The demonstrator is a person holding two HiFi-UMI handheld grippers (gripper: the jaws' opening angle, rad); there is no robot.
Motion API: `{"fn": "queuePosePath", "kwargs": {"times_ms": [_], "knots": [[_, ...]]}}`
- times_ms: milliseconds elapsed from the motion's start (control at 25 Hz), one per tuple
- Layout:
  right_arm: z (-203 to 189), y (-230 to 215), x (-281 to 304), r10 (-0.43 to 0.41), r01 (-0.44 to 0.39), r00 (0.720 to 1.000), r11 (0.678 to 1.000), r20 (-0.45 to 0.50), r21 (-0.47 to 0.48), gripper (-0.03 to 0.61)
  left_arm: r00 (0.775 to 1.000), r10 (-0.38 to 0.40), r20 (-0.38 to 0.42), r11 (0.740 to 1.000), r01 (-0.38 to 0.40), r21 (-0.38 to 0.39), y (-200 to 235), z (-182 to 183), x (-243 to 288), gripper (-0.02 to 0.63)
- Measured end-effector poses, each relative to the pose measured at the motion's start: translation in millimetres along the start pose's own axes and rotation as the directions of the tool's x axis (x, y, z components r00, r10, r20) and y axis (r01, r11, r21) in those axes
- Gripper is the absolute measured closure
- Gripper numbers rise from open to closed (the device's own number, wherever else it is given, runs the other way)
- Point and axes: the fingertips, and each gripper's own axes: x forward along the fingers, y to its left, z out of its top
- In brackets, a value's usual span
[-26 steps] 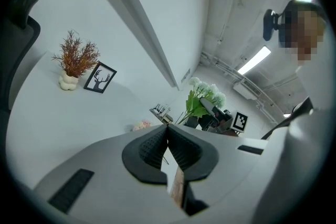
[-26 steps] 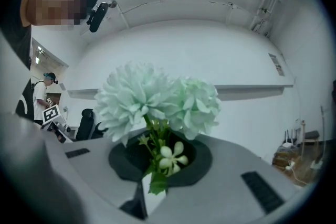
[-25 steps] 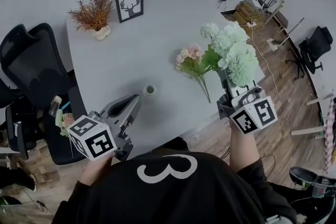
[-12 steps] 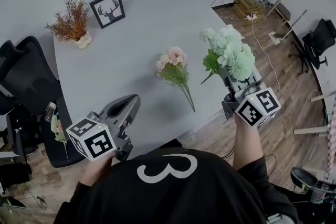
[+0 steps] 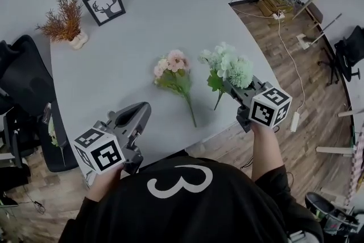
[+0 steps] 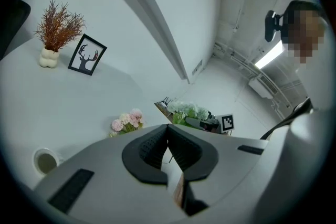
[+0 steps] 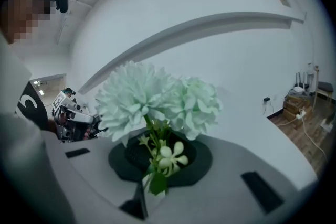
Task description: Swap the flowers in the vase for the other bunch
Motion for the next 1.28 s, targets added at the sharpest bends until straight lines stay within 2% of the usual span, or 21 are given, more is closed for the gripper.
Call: {"fn": "queuePosePath", "kwargs": {"times_ms": [240,680,880,1280], "knots": [[-31,-32,16,0.033,-0.027,0.998,0.995,-0.057,0.099,0.526,0.999,0.052,-0.008,0.998,-0.052,-0.026,2,-11,10,0.601],[-75,-78,65,-0.008,0.031,0.989,0.988,-0.149,0.151,0.525,0.991,0.129,0.026,0.99,-0.126,-0.068,12,-16,4,0.601],[-92,-93,77,-0.048,0.082,0.982,0.98,-0.184,0.181,0.525,0.988,0.154,0.03,0.986,-0.152,-0.074,18,-14,2,0.601],[-104,-105,86,-0.069,0.112,0.982,0.962,-0.176,0.249,0.511,0.983,0.172,0.06,0.983,-0.167,-0.077,32,-5,-8,0.601]]}}
